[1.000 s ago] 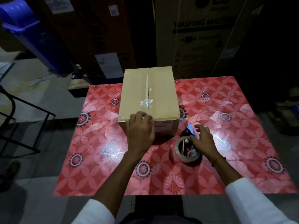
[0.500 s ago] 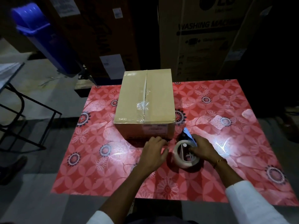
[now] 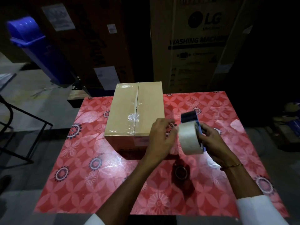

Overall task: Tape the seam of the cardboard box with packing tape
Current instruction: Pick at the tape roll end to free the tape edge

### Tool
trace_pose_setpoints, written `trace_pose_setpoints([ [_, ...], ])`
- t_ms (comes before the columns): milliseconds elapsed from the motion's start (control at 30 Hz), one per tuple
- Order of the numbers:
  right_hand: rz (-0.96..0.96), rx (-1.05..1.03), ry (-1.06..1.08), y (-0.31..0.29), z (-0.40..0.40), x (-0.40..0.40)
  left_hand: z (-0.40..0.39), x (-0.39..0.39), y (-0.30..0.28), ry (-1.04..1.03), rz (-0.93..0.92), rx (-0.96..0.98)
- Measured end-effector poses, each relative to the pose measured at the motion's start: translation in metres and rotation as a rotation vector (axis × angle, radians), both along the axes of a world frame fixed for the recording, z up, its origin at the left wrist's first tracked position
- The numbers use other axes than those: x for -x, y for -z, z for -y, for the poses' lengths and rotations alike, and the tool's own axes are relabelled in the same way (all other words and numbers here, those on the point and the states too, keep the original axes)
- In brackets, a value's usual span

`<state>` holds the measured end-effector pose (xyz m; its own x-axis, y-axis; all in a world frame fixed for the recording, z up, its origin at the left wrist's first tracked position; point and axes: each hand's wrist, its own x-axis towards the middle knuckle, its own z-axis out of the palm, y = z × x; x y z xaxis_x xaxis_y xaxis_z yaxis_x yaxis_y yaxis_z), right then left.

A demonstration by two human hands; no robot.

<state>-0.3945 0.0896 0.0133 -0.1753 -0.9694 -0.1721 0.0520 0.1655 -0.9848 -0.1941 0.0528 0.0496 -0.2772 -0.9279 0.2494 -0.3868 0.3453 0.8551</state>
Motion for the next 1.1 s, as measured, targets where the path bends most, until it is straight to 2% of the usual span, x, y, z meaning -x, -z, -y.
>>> trace_pose_setpoints([
  [200,0.051,0.084,-0.130,-0.040,0.017,-0.028,0.022,-0.019,-0.035,-0.019,-0.272,-0.358],
  [300,0.048,0.107,-0.227,-0.048,0.029,-0.048,0.030,-0.038,-0.042,-0.009,-0.315,-0.345],
  [533,0.046,0.136,-0.342,-0.054,0.054,-0.098,0.044,-0.081,-0.051,-0.129,-0.459,-0.292],
  [800,-0.003,0.109,-0.377,-0.056,0.080,-0.145,0.074,-0.119,-0.049,-0.145,-0.617,-0.356],
  [967,-0.010,0.038,-0.364,-0.051,0.099,-0.165,0.101,-0.138,-0.043,-0.116,-0.602,-0.477],
  [1100,-0.043,0.002,-0.377,-0.042,0.105,-0.170,0.123,-0.144,-0.040,-0.041,-0.469,-0.541],
])
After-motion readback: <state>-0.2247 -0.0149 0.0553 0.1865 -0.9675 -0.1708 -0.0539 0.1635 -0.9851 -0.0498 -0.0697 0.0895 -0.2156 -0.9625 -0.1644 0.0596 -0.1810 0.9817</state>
